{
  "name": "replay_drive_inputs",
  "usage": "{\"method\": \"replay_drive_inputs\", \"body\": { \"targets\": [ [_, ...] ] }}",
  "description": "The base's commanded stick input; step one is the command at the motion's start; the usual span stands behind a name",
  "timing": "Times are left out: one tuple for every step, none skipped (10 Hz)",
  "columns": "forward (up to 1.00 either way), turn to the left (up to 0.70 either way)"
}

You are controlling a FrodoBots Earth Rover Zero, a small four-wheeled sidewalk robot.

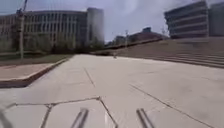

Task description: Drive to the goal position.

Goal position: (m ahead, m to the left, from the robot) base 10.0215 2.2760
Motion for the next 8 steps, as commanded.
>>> {"method": "replay_drive_inputs", "body": {
  "targets": [
    [1.0, 0.0],
    [1.0, 0.0],
    [1.0, 0.0],
    [1.0, 0.0],
    [1.0, 0.0],
    [1.0, 0.0],
    [1.0, 0.0],
    [1.0, 0.0]
  ]
}}
